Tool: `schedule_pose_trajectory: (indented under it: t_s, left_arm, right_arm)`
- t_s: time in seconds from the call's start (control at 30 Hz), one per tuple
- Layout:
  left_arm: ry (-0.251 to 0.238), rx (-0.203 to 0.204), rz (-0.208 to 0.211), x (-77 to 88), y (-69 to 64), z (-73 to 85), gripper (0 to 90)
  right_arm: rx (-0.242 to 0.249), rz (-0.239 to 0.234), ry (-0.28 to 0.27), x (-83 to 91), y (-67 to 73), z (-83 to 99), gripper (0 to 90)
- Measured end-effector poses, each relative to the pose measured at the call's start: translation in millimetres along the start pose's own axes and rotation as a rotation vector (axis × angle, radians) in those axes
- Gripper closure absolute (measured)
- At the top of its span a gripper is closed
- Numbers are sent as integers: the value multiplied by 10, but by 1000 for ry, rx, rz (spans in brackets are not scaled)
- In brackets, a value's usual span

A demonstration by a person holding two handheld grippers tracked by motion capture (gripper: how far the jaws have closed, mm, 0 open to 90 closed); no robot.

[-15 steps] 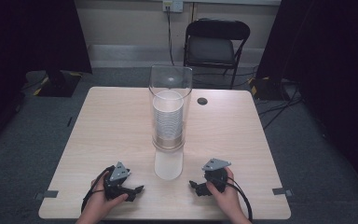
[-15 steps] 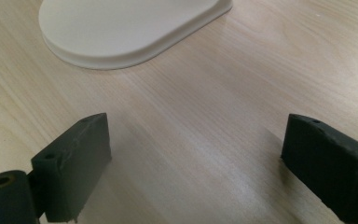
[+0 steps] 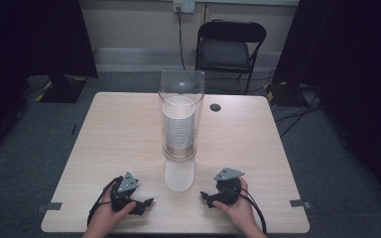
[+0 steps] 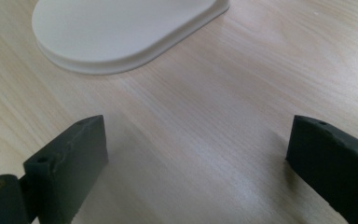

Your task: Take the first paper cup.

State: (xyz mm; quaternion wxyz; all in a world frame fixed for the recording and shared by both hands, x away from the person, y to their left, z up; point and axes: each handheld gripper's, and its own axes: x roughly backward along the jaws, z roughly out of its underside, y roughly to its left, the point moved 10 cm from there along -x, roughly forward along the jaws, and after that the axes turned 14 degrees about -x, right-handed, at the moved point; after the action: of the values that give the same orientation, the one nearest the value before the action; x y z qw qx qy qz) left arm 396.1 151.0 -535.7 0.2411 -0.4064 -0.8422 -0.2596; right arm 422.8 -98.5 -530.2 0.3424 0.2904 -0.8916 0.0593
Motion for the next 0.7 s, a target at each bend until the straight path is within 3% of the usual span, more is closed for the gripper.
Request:
schedule_pose_trajectory:
  t_s: [0.13, 0.2, 0.33, 0.47, 0.53, 0.57, 0.7]
  left_arm:
    - [0, 1, 0, -1, -1, 0, 110]
    - [0, 1, 0, 0, 0, 0, 110]
    - [0, 1, -1, -2, 0, 0, 108]
    - [0, 0, -1, -4, 1, -3, 103]
    - [1, 0, -1, -5, 1, -2, 102]
    - [1, 1, 0, -5, 0, -2, 101]
    - [1, 1, 0, -5, -1, -3, 101]
  right_arm:
    - [-12, 5, -18, -3, 34, -44, 172]
    - [3, -15, -15, 16, 83, -77, 126]
    - [15, -52, -13, 54, 168, -132, 151]
    - [27, -82, -37, 88, 243, -221, 141]
    - [10, -98, -53, 118, 282, -280, 143]
    - [-10, -132, -78, 149, 337, -357, 155]
    - [9, -145, -99, 170, 417, -492, 164]
